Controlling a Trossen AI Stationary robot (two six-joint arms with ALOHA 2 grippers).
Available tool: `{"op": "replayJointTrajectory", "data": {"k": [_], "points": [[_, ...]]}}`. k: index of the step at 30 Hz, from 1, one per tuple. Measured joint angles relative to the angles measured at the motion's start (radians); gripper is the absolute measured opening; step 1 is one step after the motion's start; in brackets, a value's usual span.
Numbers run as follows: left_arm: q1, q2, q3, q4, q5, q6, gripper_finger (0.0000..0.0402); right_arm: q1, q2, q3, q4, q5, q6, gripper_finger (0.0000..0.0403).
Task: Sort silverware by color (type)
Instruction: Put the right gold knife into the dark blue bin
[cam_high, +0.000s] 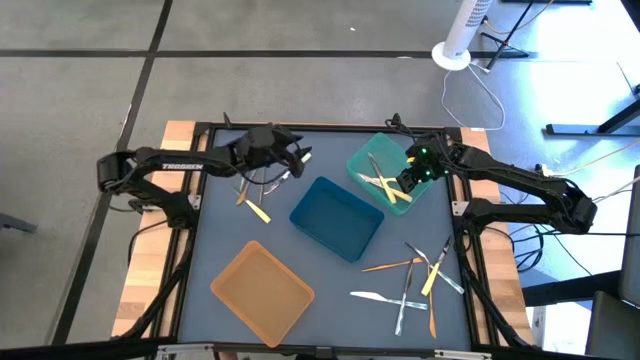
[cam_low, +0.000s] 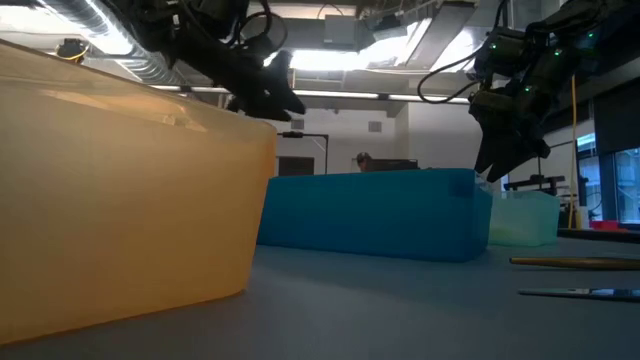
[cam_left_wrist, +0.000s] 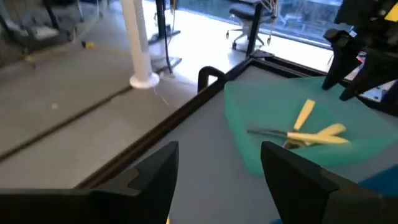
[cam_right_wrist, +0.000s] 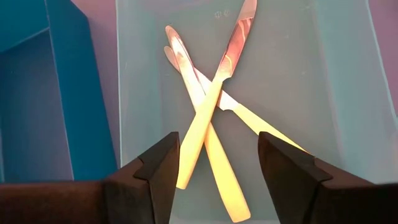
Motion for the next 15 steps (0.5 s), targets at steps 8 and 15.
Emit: {"op": "replayJointTrajectory", "data": {"k": [8, 15], "points": [[0.115, -0.075, 0.0, -0.322, 0.131, -0.111, 0.0222, 0.0, 0.0, 0.0, 0.001, 0.0, 0.0, 0.0205], [0.206, -0.072, 0.0, -0.605, 0.213, -0.157, 0.0222, 0.0, 0.0, 0.0, 0.001, 0.0, 0.0, 0.0205]]}}
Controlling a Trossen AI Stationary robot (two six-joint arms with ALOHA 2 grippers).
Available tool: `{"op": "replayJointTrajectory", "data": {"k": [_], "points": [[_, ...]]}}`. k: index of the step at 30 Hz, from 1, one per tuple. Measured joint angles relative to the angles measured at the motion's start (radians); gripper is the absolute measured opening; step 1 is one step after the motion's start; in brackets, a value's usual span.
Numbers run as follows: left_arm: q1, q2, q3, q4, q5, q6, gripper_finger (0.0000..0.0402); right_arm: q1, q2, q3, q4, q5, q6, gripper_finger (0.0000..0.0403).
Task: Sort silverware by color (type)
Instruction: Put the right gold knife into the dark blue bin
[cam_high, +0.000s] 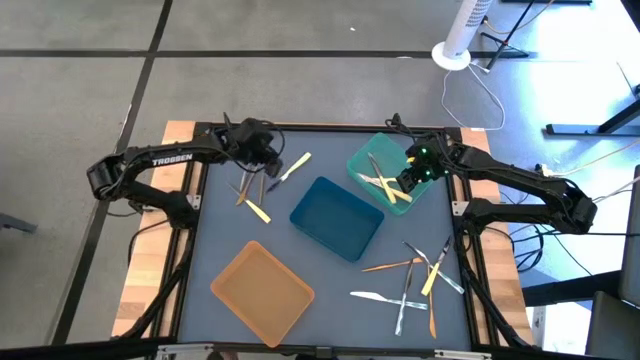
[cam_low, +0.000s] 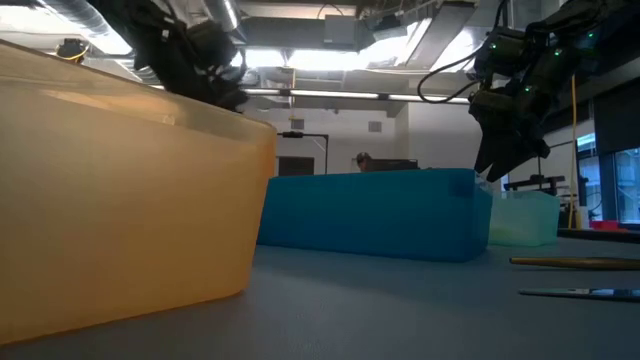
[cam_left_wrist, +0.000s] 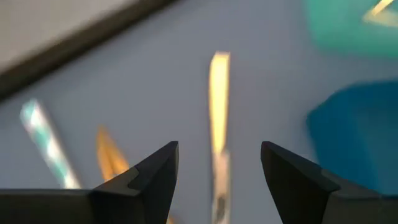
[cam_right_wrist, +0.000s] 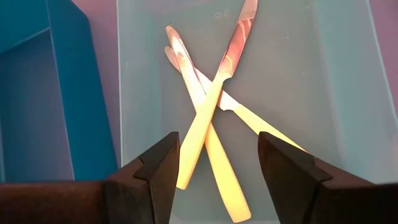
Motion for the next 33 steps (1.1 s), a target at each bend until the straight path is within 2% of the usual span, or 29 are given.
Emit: {"op": "replayJointTrajectory", "data": {"k": [4, 10, 23, 33], "points": [[0.031, 0.005, 0.0, -0.128, -0.002, -0.002, 0.0222, 0.0, 0.0, 0.0, 0.0, 0.0, 0.0, 0.0205], [0.061, 0.017, 0.0, -0.214, -0.006, -0.001, 0.0222, 0.0, 0.0, 0.0, 0.0, 0.0, 0.0, 0.0205], [0.068, 0.15, -0.001, -0.221, -0.007, 0.01, 0.0222, 0.0, 0.0, 0.0, 0.0, 0.0, 0.0, 0.0205], [0.118, 0.218, -0.002, -0.224, -0.007, 0.01, 0.0222, 0.0, 0.0, 0.0, -0.001, 0.0, 0.0, 0.0205]]}}
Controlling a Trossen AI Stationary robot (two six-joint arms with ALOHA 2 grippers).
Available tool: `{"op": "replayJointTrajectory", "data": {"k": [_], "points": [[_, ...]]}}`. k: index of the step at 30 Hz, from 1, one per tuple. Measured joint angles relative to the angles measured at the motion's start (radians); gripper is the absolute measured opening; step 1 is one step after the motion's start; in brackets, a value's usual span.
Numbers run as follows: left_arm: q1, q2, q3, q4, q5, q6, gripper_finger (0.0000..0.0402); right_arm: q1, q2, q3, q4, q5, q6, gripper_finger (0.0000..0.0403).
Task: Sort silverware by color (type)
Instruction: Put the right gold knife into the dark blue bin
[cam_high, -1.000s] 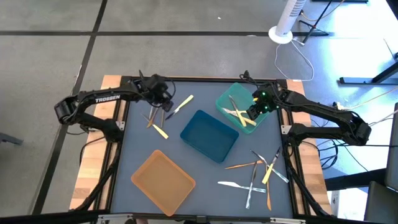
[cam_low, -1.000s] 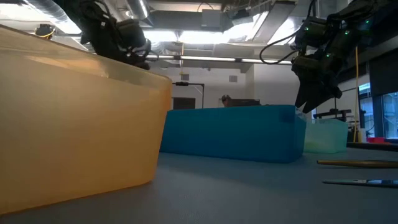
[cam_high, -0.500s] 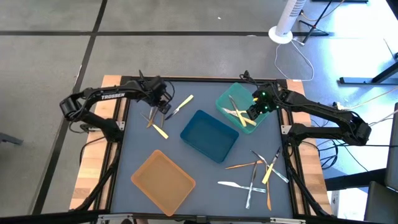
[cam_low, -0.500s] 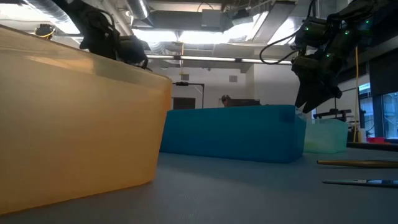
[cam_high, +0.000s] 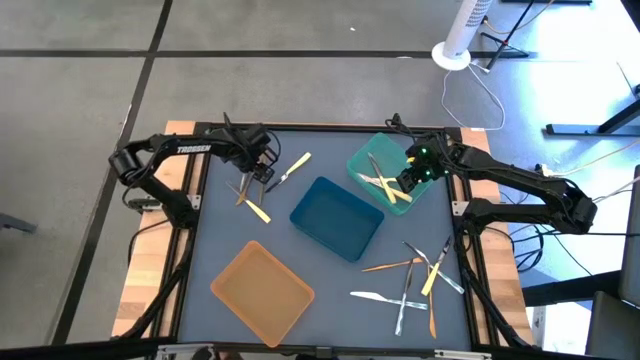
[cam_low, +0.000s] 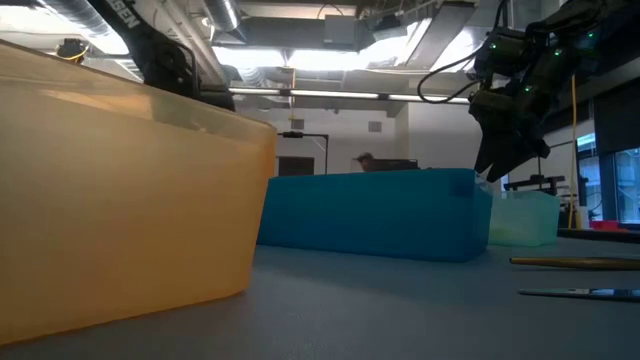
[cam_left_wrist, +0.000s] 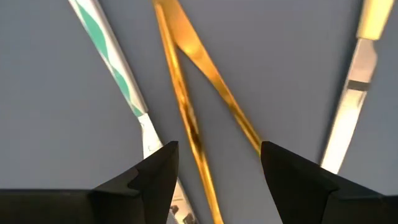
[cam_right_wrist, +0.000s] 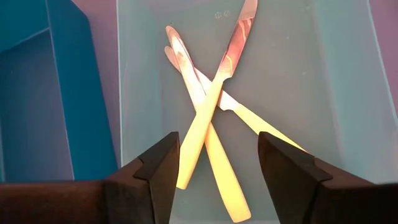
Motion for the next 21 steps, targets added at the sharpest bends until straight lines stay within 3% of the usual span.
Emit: {"op": "replayJointTrajectory", "data": {"k": [14, 21], "points": [[0.025, 0.0, 0.0, 0.002, 0.027, -0.001, 0.0222, 0.0, 0.0, 0.0, 0.0, 0.0, 0.0, 0.0205], [0.025, 0.0, 0.0, 0.005, 0.045, -0.003, 0.0193, 0.0, 0.0, 0.0, 0.0, 0.0, 0.0, 0.0205]]}}
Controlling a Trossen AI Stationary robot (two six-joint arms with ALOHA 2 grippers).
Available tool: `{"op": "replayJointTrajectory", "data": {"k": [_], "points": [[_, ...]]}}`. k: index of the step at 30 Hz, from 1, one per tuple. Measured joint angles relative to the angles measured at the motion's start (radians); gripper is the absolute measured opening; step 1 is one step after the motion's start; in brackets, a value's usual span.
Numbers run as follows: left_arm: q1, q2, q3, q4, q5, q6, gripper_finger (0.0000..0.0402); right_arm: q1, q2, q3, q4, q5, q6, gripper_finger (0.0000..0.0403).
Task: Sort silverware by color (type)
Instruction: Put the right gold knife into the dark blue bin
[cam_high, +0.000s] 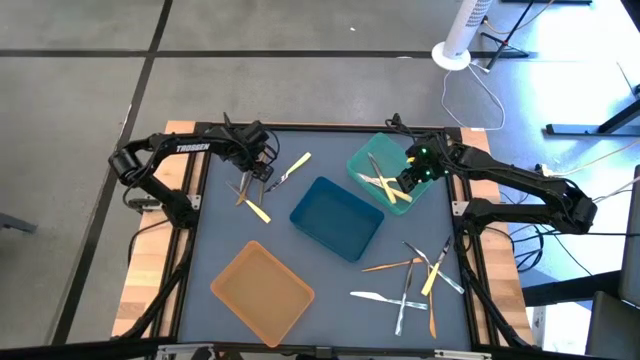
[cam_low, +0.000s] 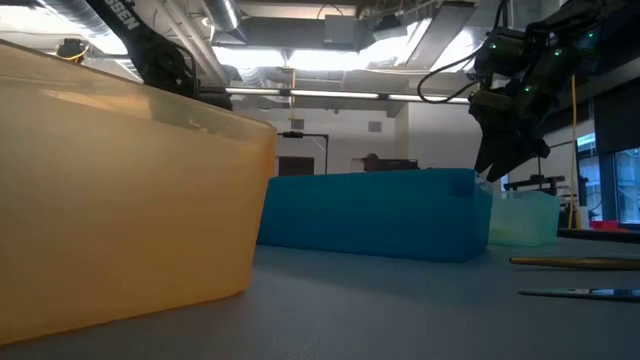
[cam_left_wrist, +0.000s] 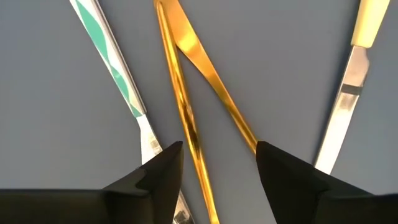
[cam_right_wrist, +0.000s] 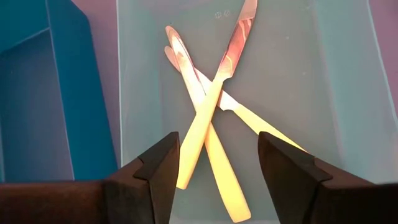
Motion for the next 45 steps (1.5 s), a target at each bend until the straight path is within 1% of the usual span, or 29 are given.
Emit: {"op": "replayJointTrajectory", "data": {"k": [7, 15, 20, 25, 39, 42, 45], "points": [[0.0, 0.0, 0.0, 0.001, -0.023, -0.001, 0.0173, 0.0, 0.0, 0.0, 0.0, 0.0, 0.0, 0.0205], [0.0, 0.0, 0.0, 0.004, -0.026, -0.001, 0.0172, 0.0, 0.0, 0.0, 0.0, 0.0, 0.0, 0.0205], [0.0, -0.001, -0.03, 0.078, -0.028, -0.004, 0.0172, 0.0, 0.0, 0.0, 0.0, 0.0, 0.0, 0.0205], [0.0, -0.001, -0.042, 0.079, -0.067, -0.004, 0.0172, 0.0, 0.0, 0.0, 0.0, 0.0, 0.0, 0.0205], [0.0, -0.001, -0.045, 0.079, -0.066, -0.005, 0.0172, 0.0, 0.0, 0.0, 0.0, 0.0, 0.0, 0.0205], [0.0, -0.001, -0.045, 0.079, -0.035, -0.005, 0.0172, 0.0, 0.0, 0.0, 0.0, 0.0, 0.0, 0.0205], [0.0, -0.001, -0.045, 0.079, -0.037, -0.005, 0.0172, 0.0, 0.0, 0.0, 0.0, 0.0, 0.0, 0.0205]]}}
